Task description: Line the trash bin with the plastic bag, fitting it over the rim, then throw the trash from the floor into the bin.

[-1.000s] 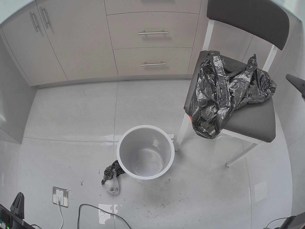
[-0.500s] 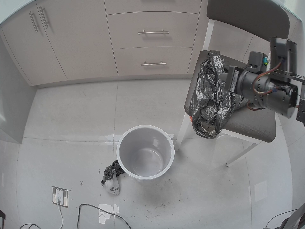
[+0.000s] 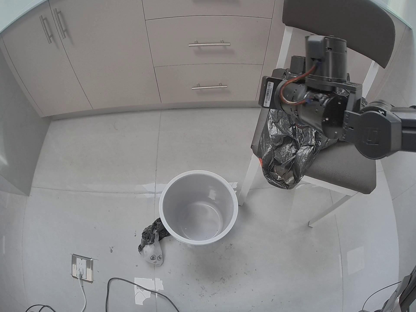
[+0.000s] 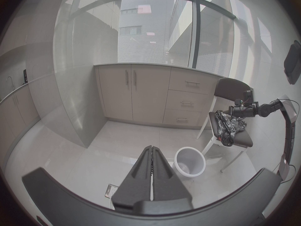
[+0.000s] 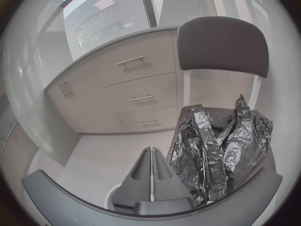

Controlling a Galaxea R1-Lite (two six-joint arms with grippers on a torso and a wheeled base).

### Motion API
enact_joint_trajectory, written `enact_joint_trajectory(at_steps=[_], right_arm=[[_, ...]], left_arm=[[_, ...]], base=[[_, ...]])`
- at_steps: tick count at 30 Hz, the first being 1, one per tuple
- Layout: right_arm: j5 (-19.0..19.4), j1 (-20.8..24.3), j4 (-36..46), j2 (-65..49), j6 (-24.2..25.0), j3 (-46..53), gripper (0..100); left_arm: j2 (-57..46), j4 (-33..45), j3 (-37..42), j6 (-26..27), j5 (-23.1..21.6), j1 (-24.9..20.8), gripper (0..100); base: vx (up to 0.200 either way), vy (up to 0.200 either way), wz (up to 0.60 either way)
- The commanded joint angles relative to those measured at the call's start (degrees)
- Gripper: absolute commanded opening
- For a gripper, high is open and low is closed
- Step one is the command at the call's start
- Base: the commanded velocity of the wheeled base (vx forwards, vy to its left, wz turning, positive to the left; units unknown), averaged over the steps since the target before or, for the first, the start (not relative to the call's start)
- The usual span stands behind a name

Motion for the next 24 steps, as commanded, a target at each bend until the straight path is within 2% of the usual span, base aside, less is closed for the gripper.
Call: enact_joint_trajectory(at_steps=[1,9,15,24], right_arm=[[-4.4,-1.2,-0.2,6.6,-1.4,-5.7,0],[-8.5,-5.0,-0.2,7.1,-4.6,-8.4,0],[-8.1,-8.1,-0.2,8.4,-5.3,-8.3,0],[-8.2,-10.3,-0.2,9.9,-6.6,-8.5,0]], left_arm=[[0.1,0.2,1.7,0.0,0.0,-0.1,0],[0.2,0.2,2.2,-0.2,-0.1,-0.2,0],[0.1,-0.1,2.6,-0.2,-0.2,-0.2,0],[0.3,-0.4,3.0,-0.2,-0.2,-0.4,0]], base=[[0.000,0.000,0.00],[0.000,0.000,0.00],[0.000,0.000,0.00],[0.000,0.000,0.00]])
